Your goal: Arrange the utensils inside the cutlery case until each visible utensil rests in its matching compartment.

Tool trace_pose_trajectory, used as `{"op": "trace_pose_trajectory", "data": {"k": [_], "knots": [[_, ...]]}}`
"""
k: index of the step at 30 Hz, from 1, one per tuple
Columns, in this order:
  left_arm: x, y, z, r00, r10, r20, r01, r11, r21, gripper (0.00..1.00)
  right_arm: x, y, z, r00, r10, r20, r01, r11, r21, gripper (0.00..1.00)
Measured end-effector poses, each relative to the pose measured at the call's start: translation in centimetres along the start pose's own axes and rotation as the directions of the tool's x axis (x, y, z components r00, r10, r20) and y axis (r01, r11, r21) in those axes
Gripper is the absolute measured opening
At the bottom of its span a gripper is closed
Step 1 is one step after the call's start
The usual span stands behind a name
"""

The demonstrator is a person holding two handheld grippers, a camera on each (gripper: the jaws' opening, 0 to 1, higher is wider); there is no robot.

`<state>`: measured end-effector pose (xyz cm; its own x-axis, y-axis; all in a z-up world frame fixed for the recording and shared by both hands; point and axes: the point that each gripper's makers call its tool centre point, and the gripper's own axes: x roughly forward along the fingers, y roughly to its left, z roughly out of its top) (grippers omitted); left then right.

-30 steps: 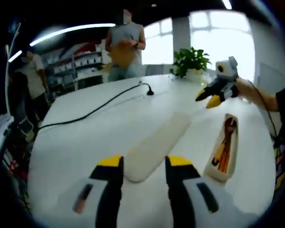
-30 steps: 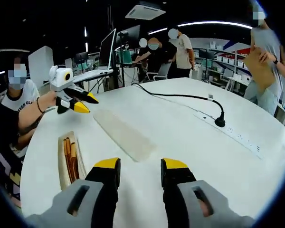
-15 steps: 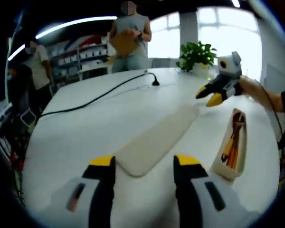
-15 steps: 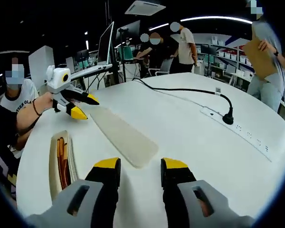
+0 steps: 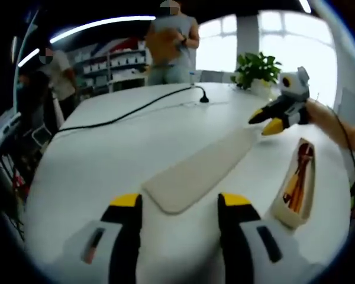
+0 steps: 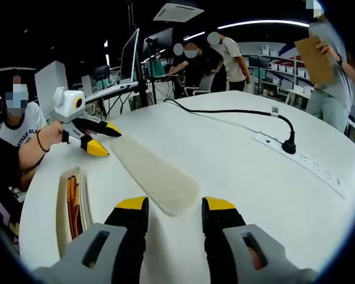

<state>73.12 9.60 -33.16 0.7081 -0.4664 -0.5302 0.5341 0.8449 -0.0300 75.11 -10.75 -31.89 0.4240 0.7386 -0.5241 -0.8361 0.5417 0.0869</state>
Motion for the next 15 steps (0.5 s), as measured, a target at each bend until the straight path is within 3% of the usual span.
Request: {"op": "trace_pose_trajectory", "data": {"k": [15], "knots": [[0.1,-0.3,0.3,0.999,0.011,0.033,-0.012,1.000,0.020,0.53,1.5,0.2,-0.7,1.000,0.007,-0.021,-0.007,1.000,0.011,0.38]]}}
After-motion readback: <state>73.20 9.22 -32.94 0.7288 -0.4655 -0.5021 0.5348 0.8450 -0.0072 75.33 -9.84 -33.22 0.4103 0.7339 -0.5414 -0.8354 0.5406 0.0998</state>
